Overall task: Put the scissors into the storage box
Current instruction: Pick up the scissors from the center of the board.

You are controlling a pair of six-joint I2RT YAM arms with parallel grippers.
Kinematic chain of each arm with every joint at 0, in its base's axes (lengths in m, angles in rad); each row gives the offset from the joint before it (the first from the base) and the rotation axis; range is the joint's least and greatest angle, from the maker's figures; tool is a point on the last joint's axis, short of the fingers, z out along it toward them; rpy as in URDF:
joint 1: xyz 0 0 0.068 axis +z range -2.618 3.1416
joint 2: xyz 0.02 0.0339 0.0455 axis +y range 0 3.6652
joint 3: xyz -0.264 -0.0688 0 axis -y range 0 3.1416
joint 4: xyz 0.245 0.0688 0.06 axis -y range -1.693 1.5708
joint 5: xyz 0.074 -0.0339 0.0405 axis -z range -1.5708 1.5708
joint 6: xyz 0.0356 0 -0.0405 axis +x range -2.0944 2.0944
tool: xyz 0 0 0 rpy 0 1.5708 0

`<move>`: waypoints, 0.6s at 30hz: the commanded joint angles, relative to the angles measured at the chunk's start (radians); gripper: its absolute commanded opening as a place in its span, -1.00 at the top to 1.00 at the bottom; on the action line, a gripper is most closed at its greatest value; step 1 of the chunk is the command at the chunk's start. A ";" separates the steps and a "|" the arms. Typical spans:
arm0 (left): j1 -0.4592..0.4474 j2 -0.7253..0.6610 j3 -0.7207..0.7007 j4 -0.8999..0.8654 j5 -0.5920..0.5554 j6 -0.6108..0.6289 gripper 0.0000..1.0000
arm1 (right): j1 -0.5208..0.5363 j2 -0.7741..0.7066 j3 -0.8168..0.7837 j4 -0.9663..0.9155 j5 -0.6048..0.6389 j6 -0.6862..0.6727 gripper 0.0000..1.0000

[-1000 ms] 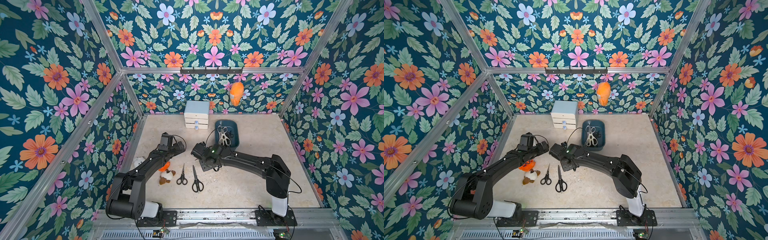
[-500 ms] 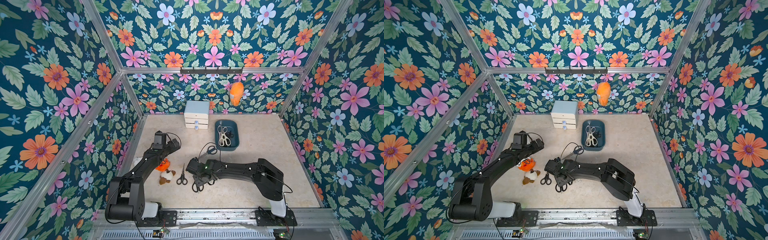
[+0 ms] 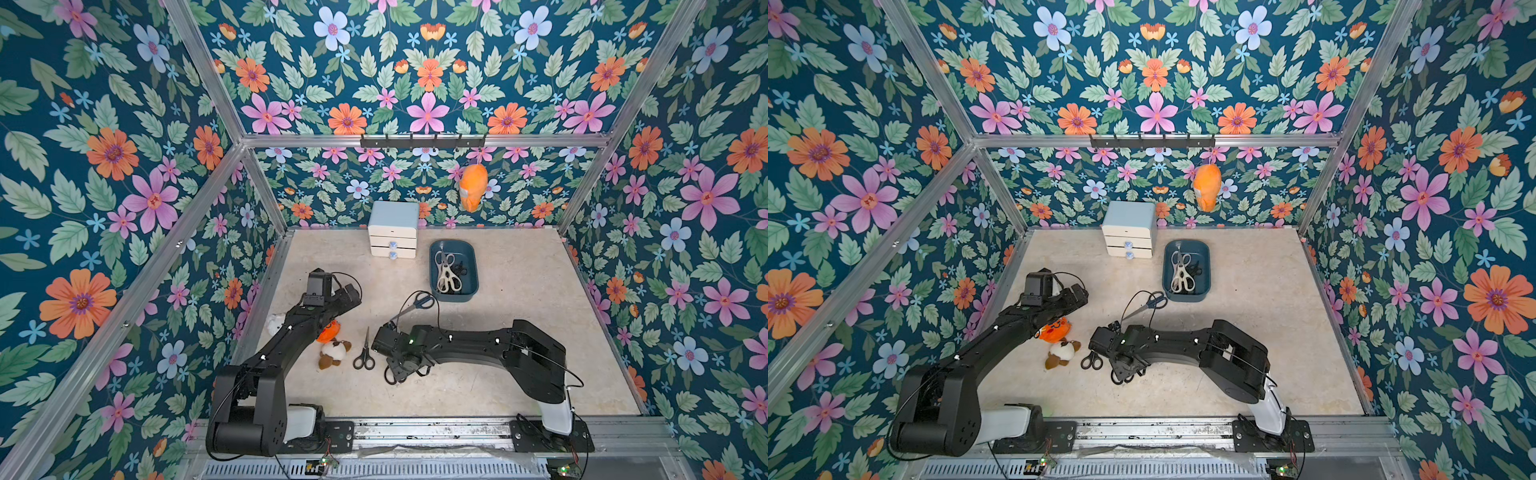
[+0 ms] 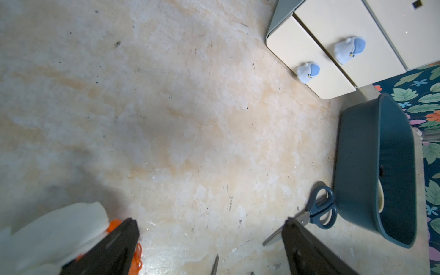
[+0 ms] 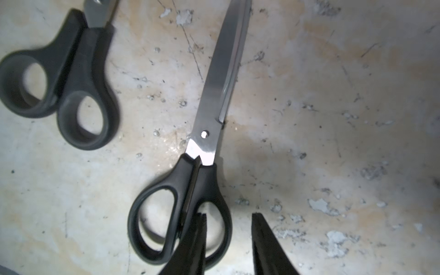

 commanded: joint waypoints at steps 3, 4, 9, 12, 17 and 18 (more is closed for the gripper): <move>0.002 -0.006 -0.001 -0.002 0.015 0.012 -0.99 | 0.001 0.024 0.000 -0.013 0.014 0.031 0.35; 0.002 -0.006 -0.001 -0.002 0.018 0.014 -0.99 | 0.001 0.028 -0.002 -0.014 0.012 0.032 0.37; 0.002 -0.004 -0.001 0.002 0.025 0.017 -0.99 | 0.001 0.041 -0.012 -0.019 0.012 0.042 0.44; 0.002 -0.001 -0.001 0.004 0.032 0.022 -0.99 | 0.001 0.059 -0.011 -0.027 0.009 0.048 0.56; 0.002 0.004 0.001 0.013 0.041 0.022 -0.99 | 0.001 0.073 -0.013 -0.031 0.011 0.056 0.71; 0.002 0.005 0.000 0.015 0.043 0.021 -0.99 | 0.001 0.075 -0.014 -0.029 0.012 0.056 0.73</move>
